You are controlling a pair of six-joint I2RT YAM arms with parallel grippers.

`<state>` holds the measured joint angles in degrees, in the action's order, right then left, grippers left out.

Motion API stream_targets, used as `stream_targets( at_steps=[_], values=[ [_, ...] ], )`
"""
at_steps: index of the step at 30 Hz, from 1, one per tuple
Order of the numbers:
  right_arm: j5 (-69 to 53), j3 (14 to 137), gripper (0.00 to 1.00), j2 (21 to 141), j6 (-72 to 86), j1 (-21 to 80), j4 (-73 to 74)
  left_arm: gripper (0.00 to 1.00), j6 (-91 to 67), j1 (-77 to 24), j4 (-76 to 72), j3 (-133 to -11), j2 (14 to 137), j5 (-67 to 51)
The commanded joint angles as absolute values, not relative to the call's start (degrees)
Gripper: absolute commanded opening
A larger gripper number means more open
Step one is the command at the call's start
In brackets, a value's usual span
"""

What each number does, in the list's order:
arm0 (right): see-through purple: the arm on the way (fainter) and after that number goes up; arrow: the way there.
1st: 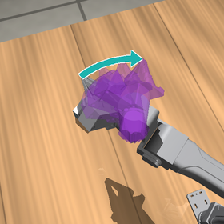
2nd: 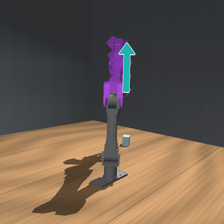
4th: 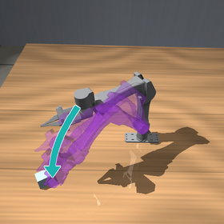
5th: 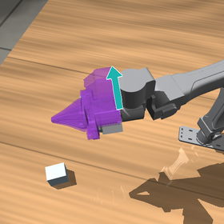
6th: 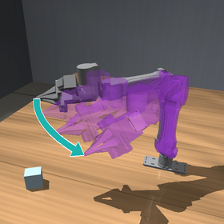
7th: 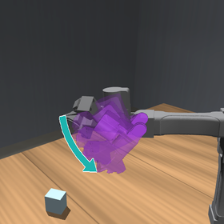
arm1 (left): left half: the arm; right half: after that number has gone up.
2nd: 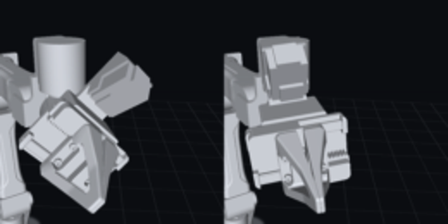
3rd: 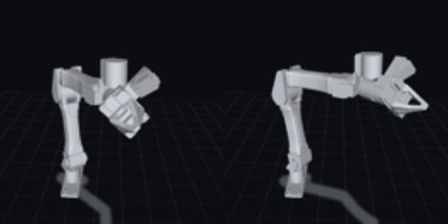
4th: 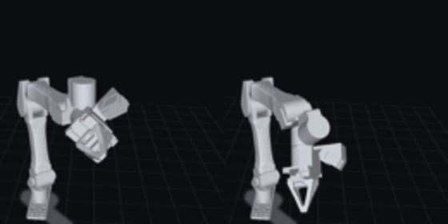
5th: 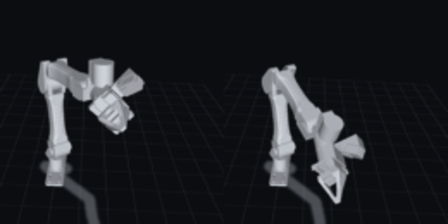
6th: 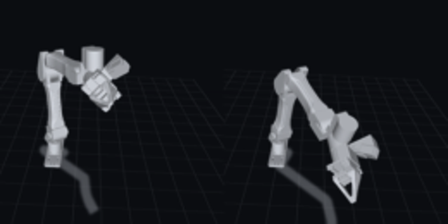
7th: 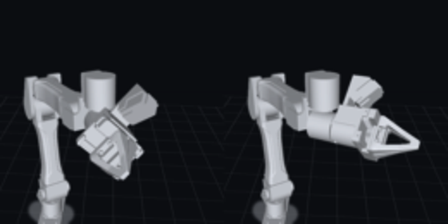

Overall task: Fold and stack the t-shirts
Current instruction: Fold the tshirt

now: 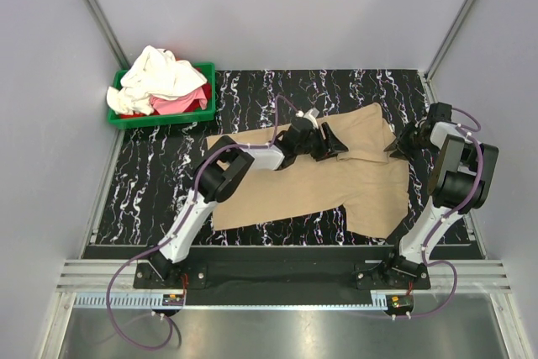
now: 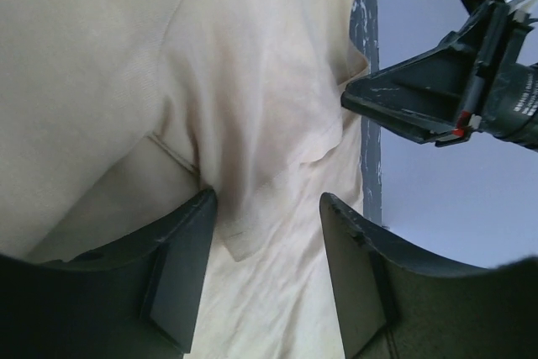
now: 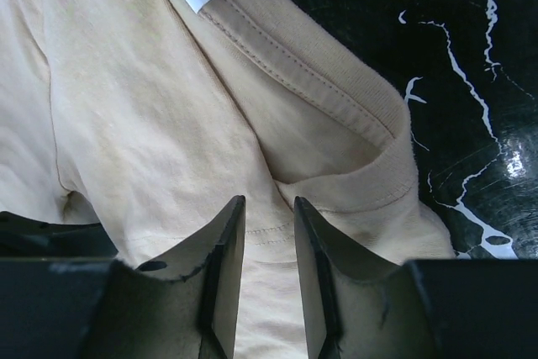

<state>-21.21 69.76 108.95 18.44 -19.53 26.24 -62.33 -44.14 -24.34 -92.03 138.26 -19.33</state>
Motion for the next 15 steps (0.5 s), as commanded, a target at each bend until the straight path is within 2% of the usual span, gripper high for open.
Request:
stream_targets(
  at_steps=[1,5,8,12,13,15],
  values=[
    [-22.5,71.02,0.36,109.25,18.1,-19.34,24.61,0.58,-62.75,-44.47,-27.25,-93.34,138.87,-20.65],
    [-22.5,71.37,0.34,109.77,18.63,-19.34,24.79,0.52,-62.49,-44.47,-26.98,-92.81,138.34,-21.09],
    [-22.67,71.37,0.36,110.3,18.63,-19.25,24.61,0.44,-63.02,-44.56,-27.51,-92.99,138.6,-21.88],
    [-21.97,71.54,0.41,111.0,18.9,-18.99,24.7,0.21,-63.54,-44.47,-26.55,-94.48,139.13,-23.11],
    [-21.97,71.54,0.41,111.09,18.81,-18.98,24.78,0.12,-63.46,-44.47,-26.46,-95.0,139.04,-23.2],
    [-22.5,71.8,0.35,111.44,18.98,-18.81,24.52,0.03,-63.37,-44.47,-25.85,-95.27,138.87,-23.29]
  ],
)
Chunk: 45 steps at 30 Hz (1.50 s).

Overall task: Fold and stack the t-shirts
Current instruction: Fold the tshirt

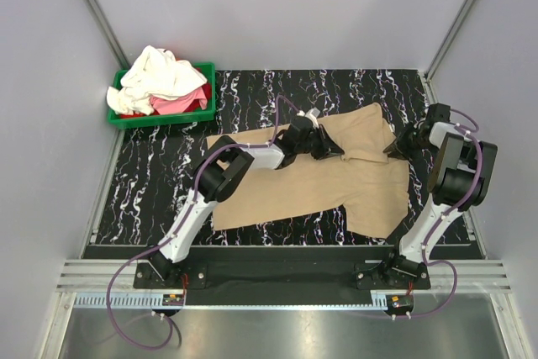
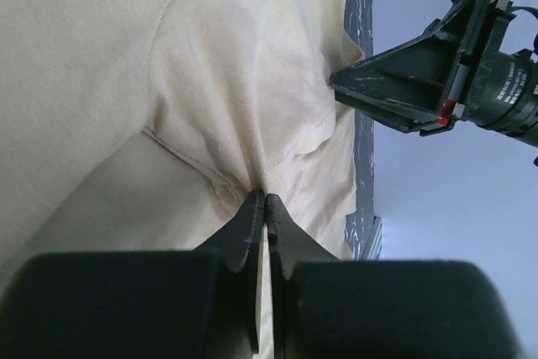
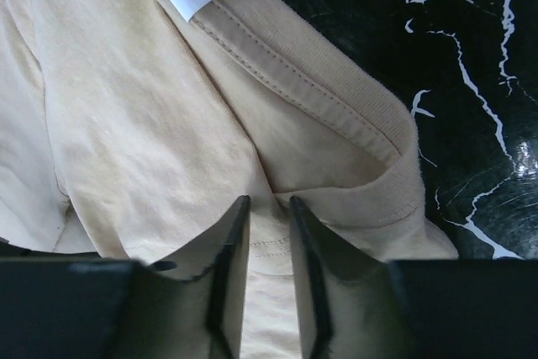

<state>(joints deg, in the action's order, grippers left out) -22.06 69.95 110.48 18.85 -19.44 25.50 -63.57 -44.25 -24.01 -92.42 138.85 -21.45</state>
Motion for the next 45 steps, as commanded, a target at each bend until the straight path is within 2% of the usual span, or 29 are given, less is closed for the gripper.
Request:
stream_targets(
  at_steps=[1,2,3,5,11,20,33,44,45],
  values=[
    [-22.94,71.89,0.3,111.62,19.16,-18.72,24.35,0.0,-63.28,-44.47,-25.58,-95.53,138.78,-23.29],
    [-23.37,71.98,0.18,111.45,19.42,-18.63,24.17,0.0,-63.19,-44.39,-25.14,-95.71,138.61,-23.29],
    [-23.38,72.07,0.1,111.27,19.42,-18.55,24.17,0.0,-63.19,-44.38,-24.79,-95.89,138.52,-23.2],
    [-23.03,72.07,0.0,109.26,19.86,-18.54,24.17,0.0,-63.28,-44.39,-23.74,-96.5,138.34,-23.2],
    [-21.8,70.23,0.0,100.29,23.29,-18.19,23.73,0.0,-63.1,-44.12,-17.93,-98.79,137.2,-22.94],
    [-23.29,59.77,0.0,91.77,28.47,-17.4,17.41,0.0,-62.84,-42.01,-14.59,-96.51,133.25,-23.82],
    [-15.47,48.0,0.0,78.76,34.45,-16.7,10.99,0.0,-59.33,-41.66,-10.81,-94.4,128.85,-24.96],
    [-12.75,41.04,0.0,82.0,35.51,-16.61,5.8,0.0,-60.64,-41.84,-12.22,-90.44,131.83,-26.1],
    [-12.66,41.13,0.0,82.7,35.42,-16.61,5.8,0.03,-60.73,-41.84,-12.22,-90.61,132.18,-26.36]
  ],
)
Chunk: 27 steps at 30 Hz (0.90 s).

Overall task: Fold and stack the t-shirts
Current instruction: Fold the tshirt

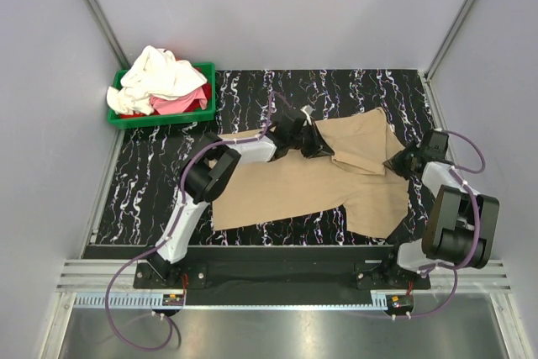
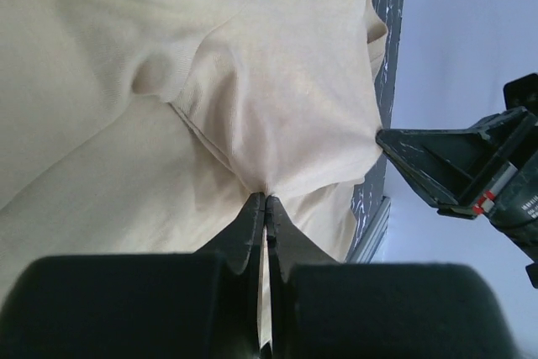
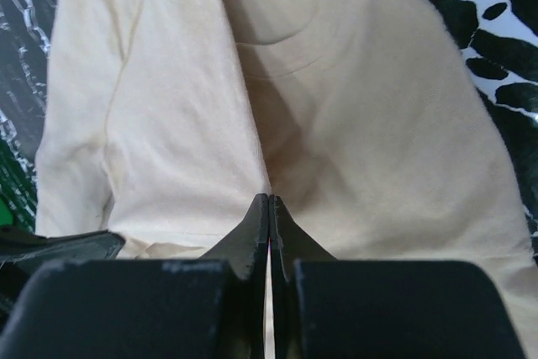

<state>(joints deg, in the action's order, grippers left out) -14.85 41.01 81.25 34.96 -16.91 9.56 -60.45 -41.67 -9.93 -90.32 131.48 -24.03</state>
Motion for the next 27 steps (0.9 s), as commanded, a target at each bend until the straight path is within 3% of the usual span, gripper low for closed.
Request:
stream_targets(
  at_steps=[1,4,5,9,17,27],
  values=[
    [-12.74,41.83,0.0,84.27,35.33,-16.61,5.8,0.09,-60.82,-42.01,-12.22,-90.88,132.62,-26.89],
    [-13.27,44.2,0.14,86.74,34.37,-16.7,6.93,0.27,-59.95,-41.92,-10.64,-92.02,132.8,-28.12],
    [-13.01,45.34,0.26,86.84,32.89,-16.61,9.81,0.31,-58.38,-41.92,-8.2,-92.46,131.93,-28.3],
    [-8.28,56.12,0.46,87.01,27.17,-16.7,20.46,0.44,-51.87,-41.22,3.57,-95.27,126.5,-27.16],
    [-15.99,75.04,0.49,101.93,16.71,-16.52,21.01,0.49,-44.22,-32.8,12.21,-93.43,119.27,-24.09],
    [-25.47,102.03,0.51,123.91,3.96,-14.59,23.55,0.49,-39.91,-23.03,16.43,-93.16,123.92,-22.16]
  ],
)
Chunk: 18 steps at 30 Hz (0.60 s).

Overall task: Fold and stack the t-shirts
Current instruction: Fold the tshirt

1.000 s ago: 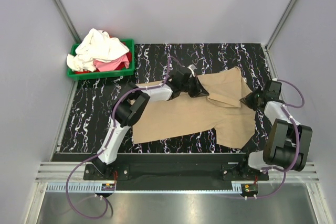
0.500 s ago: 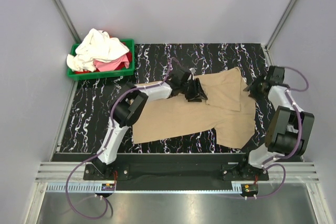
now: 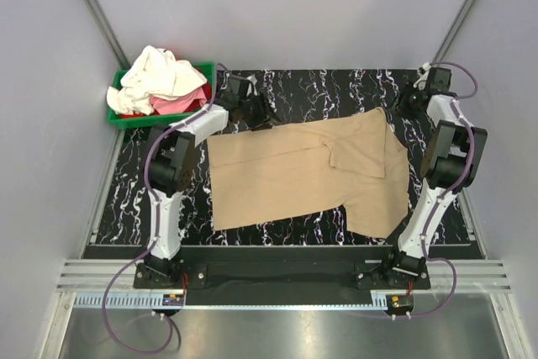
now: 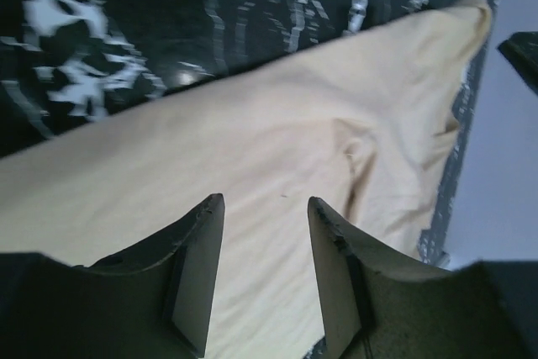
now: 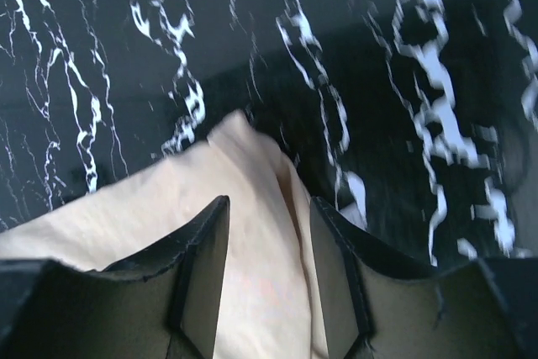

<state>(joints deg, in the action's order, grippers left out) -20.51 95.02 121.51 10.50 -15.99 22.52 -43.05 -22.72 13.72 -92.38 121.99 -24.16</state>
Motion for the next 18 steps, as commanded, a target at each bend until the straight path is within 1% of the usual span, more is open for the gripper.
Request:
stream_targets(
  at_steps=[1,5,12,18],
  values=[
    [-25.84,103.61,0.5,124.88,2.3,-14.33,24.86,0.49,-39.55,-22.33,17.31,-94.21,125.49,-22.32],
    [-25.76,109.5,0.51,128.58,-1.56,-12.48,26.89,0.49,-38.85,-21.18,18.02,-95.27,128.05,-22.94],
    [-18.82,115.13,0.49,133.67,-4.83,-10.72,28.39,0.49,-38.06,-20.21,18.11,-95.36,129.46,-22.15],
    [-19.77,118.65,0.48,136.67,-6.94,-10.55,31.02,0.49,-37.62,-20.04,18.19,-95.1,129.99,-22.06]
  ],
)
